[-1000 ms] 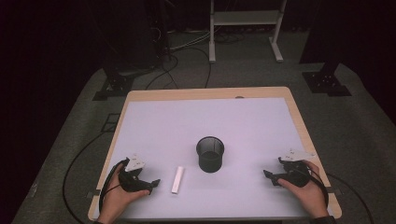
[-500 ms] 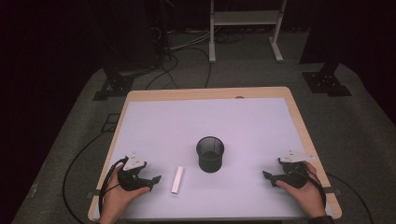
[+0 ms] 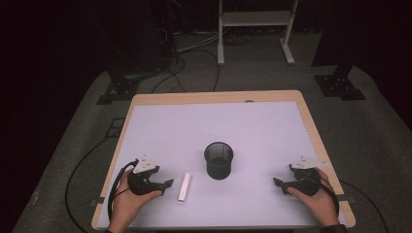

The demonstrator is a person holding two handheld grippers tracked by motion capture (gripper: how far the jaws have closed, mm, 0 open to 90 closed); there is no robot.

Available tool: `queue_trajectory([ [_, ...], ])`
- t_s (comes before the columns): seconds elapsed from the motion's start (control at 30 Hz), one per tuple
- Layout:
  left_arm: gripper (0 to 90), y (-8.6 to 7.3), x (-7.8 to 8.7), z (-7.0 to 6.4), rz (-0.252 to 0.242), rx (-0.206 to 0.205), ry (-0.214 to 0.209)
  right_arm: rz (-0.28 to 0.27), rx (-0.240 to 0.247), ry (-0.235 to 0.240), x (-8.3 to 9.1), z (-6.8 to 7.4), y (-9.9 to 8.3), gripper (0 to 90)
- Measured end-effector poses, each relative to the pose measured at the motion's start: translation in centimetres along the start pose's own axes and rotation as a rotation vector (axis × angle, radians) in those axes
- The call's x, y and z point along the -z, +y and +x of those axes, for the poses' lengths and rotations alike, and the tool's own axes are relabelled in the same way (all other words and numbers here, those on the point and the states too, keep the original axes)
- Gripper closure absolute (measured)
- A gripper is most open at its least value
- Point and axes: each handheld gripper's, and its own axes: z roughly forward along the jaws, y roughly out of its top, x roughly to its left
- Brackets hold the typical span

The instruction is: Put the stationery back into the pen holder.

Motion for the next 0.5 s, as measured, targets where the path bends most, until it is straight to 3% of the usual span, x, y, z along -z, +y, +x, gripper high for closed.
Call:
queue_trajectory([
  [0.5, 25.4, 2.3, -1.7, -1.8, -0.013, -0.006, -0.026, 0.0, 0.001, 0.002, 0.0, -0.1, 0.0, 14.8],
])
